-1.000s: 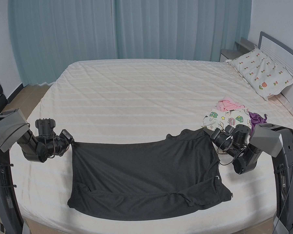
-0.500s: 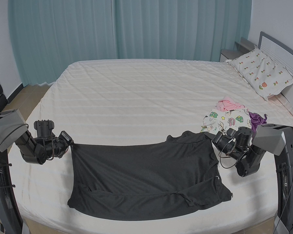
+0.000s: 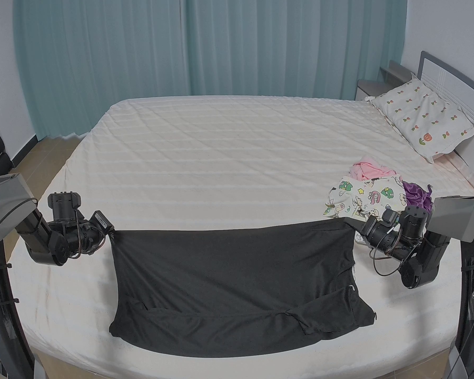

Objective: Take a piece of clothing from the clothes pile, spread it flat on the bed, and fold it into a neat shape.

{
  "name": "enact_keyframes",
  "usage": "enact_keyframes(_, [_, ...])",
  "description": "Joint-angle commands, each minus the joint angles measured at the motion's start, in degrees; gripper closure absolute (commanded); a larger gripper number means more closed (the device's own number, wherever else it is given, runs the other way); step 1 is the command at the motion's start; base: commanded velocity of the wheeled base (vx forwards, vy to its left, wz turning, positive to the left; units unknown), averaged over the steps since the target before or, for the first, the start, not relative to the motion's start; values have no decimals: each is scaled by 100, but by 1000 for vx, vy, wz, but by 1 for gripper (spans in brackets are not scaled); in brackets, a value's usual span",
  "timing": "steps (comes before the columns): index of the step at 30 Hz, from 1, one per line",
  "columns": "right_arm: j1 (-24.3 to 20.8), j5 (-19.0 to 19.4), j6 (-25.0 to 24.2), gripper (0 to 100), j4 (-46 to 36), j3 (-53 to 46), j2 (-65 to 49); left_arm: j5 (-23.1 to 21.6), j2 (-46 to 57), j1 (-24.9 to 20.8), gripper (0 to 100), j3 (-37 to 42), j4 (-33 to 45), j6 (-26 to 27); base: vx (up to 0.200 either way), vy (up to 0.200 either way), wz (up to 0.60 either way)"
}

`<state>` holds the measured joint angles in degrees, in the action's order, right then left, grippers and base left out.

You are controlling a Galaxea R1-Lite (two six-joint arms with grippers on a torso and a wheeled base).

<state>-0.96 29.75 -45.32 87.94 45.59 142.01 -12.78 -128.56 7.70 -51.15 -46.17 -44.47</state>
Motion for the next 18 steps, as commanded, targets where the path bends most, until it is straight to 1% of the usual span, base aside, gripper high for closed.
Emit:
enact_keyframes(1, [52,31,15,100,4,-68,-103,3,24,56,100,158,2,26,0,0,0])
enact_keyframes(6, [61,84,138,100,4,-209,-130,-6,-11,65,100,439,-6,307,0,0,0])
enact_keyframes(11, [79,128,656,100,-23,-534,-138,-14,-2,38,100,712,-50,325,0,0,0])
enact_keyframes(12, [79,128,656,100,-23,-534,-138,-14,-2,38,100,712,-50,325,0,0,0])
enact_keyframes(14, [123,137,859,100,-49,-683,-182,-14,42,3,100,835,-59,325,0,0,0])
enact_keyframes(18, [131,207,1078,100,-67,-912,-244,-14,121,3,100,1019,-50,334,0,0,0])
